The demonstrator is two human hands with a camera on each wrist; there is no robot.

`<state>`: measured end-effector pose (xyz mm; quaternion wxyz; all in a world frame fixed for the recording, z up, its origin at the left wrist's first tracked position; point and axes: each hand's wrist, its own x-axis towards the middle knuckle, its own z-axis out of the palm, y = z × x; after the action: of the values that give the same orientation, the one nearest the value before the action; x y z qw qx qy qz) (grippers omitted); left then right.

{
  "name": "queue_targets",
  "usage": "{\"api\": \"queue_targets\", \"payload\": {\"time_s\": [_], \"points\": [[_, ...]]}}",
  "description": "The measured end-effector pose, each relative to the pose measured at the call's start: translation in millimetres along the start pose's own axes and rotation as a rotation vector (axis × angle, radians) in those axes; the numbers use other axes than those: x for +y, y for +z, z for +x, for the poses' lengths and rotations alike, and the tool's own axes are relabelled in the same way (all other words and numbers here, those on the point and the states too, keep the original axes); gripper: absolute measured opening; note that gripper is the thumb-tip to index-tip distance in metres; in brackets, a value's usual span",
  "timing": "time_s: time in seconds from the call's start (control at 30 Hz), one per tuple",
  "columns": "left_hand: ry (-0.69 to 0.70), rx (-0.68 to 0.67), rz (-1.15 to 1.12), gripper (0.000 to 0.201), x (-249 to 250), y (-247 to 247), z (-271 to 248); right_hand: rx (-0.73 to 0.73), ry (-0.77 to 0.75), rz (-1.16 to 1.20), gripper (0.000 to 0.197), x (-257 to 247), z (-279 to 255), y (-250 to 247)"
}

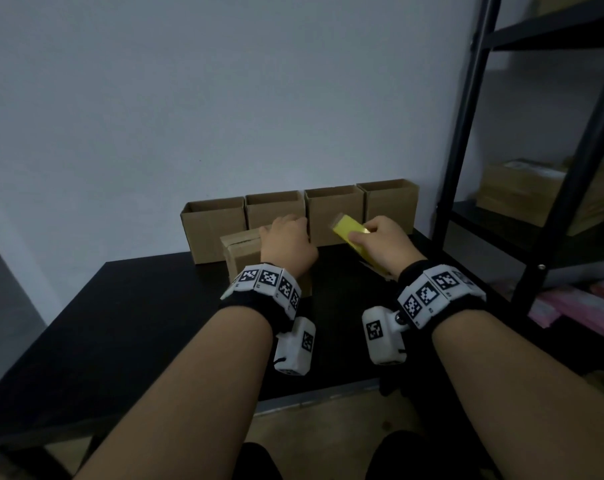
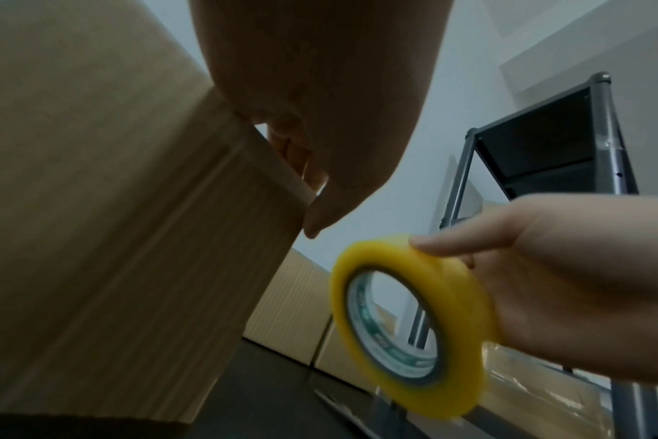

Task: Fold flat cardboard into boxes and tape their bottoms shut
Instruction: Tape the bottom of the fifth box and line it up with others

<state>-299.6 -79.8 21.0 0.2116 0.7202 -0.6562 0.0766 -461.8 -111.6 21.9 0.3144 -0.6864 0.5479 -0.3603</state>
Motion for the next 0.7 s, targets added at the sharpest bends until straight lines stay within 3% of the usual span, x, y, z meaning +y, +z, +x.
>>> {"api": "queue_targets", "payload": {"time_s": [0.23, 0.33, 0.47, 0.7], "points": [[0.027, -0.010, -0.022, 0.043, -0.3, -0.9, -0.8, 0.075, -0.024, -0.268, 0.016, 15.5, 1.5, -9.1], [0.037, 0.002, -0.031, 0.041, -2.6, 0.9, 0.2, 0.054, 0.032, -0.382, 0.028, 21.7, 2.7, -7.9], [0.062, 0.027, -0.085, 0.045, -4.9, 3.4, -0.3, -0.014, 0.097, -0.519, 0.017, 29.5, 5.9, -3.7], [0.011, 0.022, -0.261, 0.059, -4.7, -2.9, -0.5, -0.148, 0.247, -0.620, 0.047, 33.3, 10.8, -1.9]]}}
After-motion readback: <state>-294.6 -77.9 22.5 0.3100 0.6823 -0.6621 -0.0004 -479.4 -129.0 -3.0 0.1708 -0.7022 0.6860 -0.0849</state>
